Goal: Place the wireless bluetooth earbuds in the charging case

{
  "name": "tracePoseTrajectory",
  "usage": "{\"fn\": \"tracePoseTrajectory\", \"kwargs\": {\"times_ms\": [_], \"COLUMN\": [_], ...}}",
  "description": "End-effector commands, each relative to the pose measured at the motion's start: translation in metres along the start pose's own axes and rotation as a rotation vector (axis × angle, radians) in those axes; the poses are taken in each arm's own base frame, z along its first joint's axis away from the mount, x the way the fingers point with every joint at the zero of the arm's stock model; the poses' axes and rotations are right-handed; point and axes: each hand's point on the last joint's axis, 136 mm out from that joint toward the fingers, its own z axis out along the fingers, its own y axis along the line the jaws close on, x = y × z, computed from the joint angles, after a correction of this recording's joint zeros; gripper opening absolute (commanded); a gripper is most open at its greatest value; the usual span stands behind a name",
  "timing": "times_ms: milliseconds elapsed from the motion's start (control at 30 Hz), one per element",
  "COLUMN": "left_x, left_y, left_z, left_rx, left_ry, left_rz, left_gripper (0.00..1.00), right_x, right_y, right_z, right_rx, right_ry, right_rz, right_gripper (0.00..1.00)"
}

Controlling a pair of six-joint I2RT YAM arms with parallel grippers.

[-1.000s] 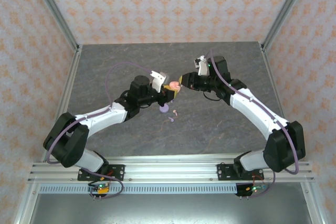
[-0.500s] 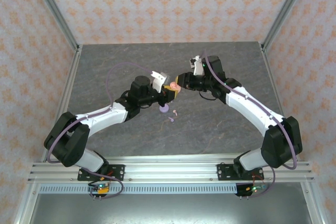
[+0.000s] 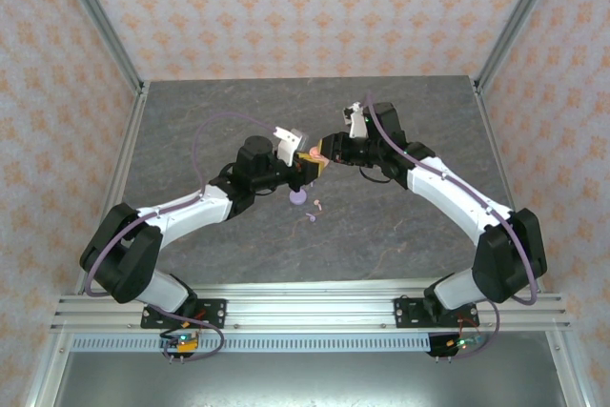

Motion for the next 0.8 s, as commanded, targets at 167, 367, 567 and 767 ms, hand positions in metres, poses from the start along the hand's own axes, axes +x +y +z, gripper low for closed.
{"fn": "tracePoseTrajectory", "kwargs": {"times_ms": [167, 367, 567, 767], "left_x": [-0.027, -0.029, -0.028, -0.025], "left_y": [-0.011, -0.010, -0.010, -0.006], "left_z": [0.003, 0.003, 0.002, 0.002], "left_rx": [0.035, 0.025, 0.022, 0.003], "left_ry": [-0.069, -0.075, -0.068, -0.053], "left_rz": [-0.004, -0.005, 0.006, 0.021], "left_gripper": [0.21, 0.21, 0.21, 0.21], "right_x": [-0.009, -0.006, -0.008, -0.010], "right_y": [0.009, 0.004, 0.000, 0.003], "right_z": [0.000, -0.001, -0.006, -0.011], "right_rx": [0.002, 0.037, 0.080, 0.088], "right_ry": [-0.021, -0.015, -0.028, -0.031], "right_rz": [-0.040, -0.050, -0.063, -0.078], "right_gripper": [0.21, 0.27, 0.36, 0.40]}}
